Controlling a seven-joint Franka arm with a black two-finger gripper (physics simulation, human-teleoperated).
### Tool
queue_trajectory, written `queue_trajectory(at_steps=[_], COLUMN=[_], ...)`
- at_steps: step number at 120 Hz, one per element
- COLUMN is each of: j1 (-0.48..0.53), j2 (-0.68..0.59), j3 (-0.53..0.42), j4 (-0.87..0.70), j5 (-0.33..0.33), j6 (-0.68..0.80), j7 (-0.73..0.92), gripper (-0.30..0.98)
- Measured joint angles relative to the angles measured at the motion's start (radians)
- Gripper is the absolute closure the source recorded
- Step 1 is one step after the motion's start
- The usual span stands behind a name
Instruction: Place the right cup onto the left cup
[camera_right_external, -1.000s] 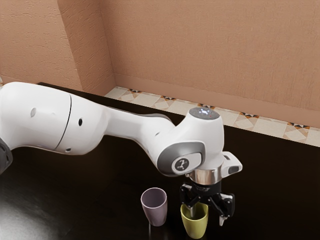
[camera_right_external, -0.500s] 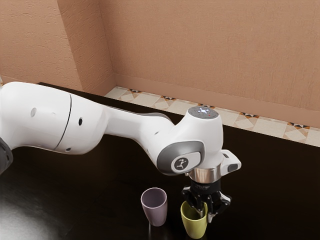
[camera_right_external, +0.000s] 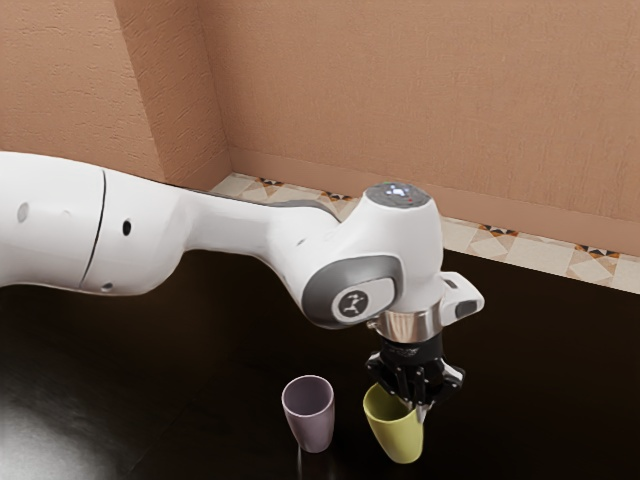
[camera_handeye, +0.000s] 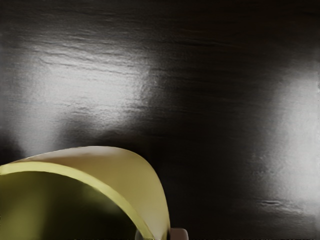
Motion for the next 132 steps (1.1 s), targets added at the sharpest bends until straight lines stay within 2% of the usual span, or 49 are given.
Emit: queue_trajectory(at_steps=[59, 90, 132], j1=[0.064, 0.117, 0.182], j2=[-0.16, -0.27, -0.305], j3=[-0.001, -0.01, -0.011], j4=[0.031, -0.056, -0.115], j5=[0.03, 0.033, 0.034], j6=[-0.164, -0.213, -0.228], j7=[0.014, 0.022, 0.03], gripper=[0.79, 0.79, 0.79])
